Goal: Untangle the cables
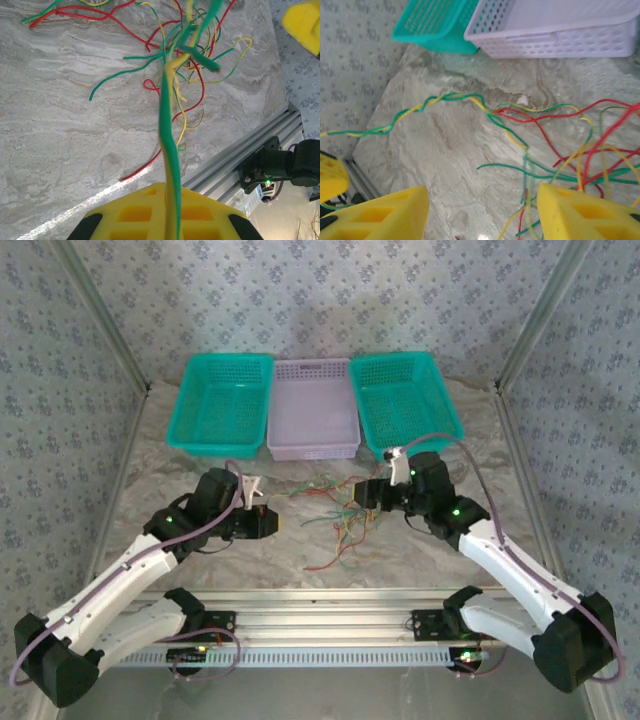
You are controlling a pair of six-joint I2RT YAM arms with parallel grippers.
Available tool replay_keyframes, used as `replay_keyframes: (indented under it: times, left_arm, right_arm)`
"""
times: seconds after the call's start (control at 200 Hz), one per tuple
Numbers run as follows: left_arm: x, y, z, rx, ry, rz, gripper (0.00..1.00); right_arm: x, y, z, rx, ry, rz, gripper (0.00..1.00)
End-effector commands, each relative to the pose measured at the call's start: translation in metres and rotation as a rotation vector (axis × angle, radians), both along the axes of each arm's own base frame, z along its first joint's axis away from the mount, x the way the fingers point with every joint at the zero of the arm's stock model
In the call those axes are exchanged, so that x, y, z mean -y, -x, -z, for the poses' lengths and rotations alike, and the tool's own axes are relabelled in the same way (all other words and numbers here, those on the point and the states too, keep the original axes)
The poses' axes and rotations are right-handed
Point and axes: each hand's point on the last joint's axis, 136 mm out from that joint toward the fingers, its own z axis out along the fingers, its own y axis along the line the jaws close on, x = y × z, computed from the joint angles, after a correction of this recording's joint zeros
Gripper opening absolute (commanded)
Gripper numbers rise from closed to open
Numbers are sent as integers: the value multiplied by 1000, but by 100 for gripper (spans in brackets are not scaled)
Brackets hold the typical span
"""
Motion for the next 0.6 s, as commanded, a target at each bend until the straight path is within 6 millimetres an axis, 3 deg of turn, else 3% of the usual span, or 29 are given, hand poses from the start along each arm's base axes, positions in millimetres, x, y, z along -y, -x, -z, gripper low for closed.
replay_keyframes:
  times: [0.0, 0.11, 0.315, 0.595]
  left_arm:
    - [6, 2, -16, 37, 17, 46, 0]
    - [9, 6, -10, 30, -22, 82, 0]
    - [17, 14, 5, 29, -101, 147, 0]
    - [28, 18, 7, 39, -129, 194, 0]
  right_arm:
    - [-17, -1, 5, 34, 31, -48, 56]
    - [-41, 5, 1, 79, 41, -111, 48]
    - [-89, 13, -25, 123, -26, -217, 54]
    - [-134, 29, -26, 204, 40, -347, 56]
